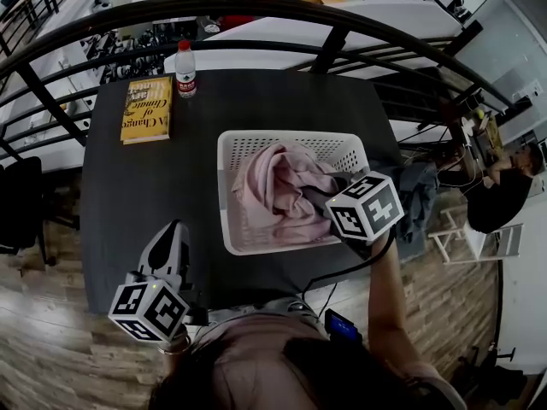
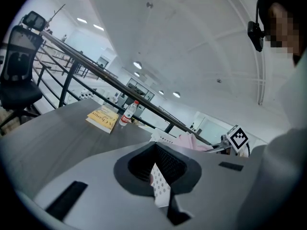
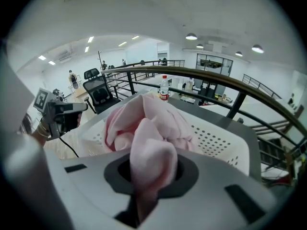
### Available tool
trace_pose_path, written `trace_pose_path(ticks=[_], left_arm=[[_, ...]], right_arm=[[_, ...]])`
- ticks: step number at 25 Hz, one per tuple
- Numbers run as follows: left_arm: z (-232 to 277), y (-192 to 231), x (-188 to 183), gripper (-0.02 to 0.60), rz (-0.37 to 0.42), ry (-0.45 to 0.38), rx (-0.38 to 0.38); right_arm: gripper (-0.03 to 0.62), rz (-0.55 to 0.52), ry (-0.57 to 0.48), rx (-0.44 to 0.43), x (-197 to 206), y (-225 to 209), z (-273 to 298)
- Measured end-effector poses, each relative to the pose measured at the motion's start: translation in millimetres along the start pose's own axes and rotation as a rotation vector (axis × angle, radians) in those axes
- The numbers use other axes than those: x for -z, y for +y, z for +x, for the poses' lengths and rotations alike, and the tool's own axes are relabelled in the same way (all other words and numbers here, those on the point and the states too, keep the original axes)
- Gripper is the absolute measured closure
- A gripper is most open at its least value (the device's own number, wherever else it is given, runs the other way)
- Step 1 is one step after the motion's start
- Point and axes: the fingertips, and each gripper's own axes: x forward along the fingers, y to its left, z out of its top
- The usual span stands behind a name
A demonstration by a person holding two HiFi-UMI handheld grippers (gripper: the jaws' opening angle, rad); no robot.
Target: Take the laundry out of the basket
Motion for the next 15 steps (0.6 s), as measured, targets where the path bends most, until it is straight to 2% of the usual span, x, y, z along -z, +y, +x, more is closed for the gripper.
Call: trace_pose_path(ticks=[10,15], left_arm=[[-13.5,-28.9,9.9,0.584,0.03,0.009,0.038],[-27.5,-42.8,16.9,0.584,0.04,0.013,0.059]], right_arm=[[0.536,-0.003,-0.118,0.028,-12.3,3.2,-47.2],[0.536,-0.001,-0.188,0.012,-18.9,17.6,-71.6]])
